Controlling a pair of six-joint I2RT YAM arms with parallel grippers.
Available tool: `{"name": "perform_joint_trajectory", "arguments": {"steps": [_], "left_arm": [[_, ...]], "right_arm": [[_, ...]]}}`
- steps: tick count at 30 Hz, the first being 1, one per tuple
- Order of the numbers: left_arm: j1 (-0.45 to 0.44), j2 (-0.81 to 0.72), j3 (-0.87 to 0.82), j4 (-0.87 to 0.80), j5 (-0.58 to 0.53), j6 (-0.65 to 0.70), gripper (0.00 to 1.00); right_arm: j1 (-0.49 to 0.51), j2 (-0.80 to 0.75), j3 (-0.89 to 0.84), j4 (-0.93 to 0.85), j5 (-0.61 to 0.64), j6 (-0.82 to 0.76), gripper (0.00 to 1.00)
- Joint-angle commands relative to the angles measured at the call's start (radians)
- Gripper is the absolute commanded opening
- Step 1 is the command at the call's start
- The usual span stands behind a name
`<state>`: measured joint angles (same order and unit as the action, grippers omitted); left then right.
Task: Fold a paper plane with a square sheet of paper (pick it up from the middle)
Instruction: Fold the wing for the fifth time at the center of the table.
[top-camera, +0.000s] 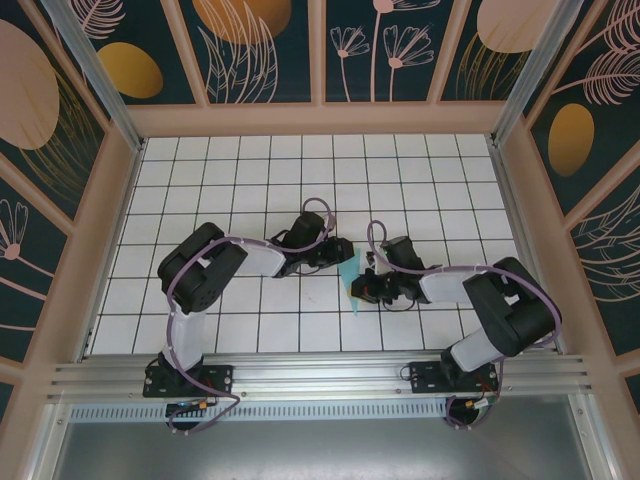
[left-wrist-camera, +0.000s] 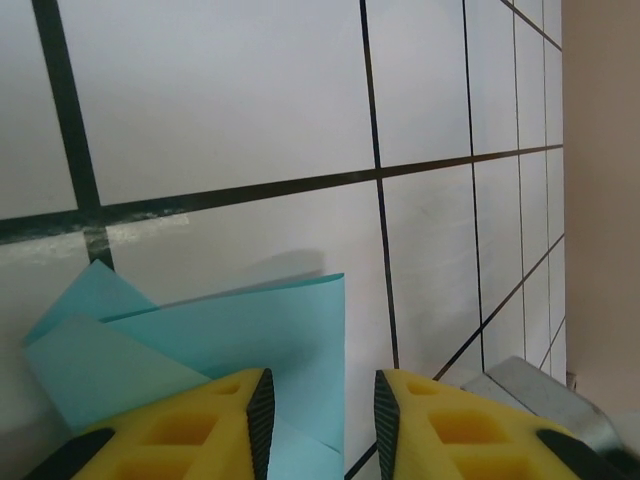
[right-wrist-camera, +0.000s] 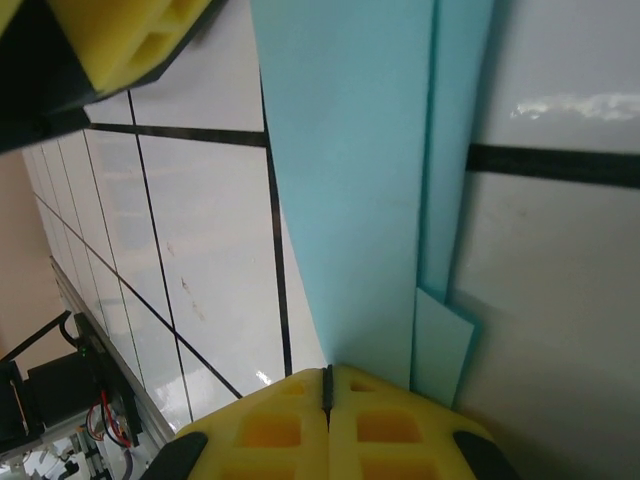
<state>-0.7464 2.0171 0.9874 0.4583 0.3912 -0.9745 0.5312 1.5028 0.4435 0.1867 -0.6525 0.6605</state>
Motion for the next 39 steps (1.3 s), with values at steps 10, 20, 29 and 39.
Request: {"name": "perform_joint_trajectory", "arguments": {"steps": [10,20,29,39], "left_arm": [[-0.002,0.048,0.018,-0.107,-0.068,-0.007,0.33],[0.000,0.048,0.033,-0.122,-0.083,-0.001,0.33],[0.001,0.035,0.016,-0.061,-0.074,-0.004,0.35],[-0.002,-0.121,0.039,-0.111,-0.130,0.045,0.53]], "right_arm": [[0.056,-0.053,-0.058,-0.103,0.023,-0.045,0.04],[0.063,-0.110,-0.129,-0.103,-0.010,-0.023,0.03],[0.061,-0.210,-0.155,-0.160,0.032,-0.018,0.01],[-0.054,-0.395,-0.029,-0.376,0.432,0.016,0.00]]}}
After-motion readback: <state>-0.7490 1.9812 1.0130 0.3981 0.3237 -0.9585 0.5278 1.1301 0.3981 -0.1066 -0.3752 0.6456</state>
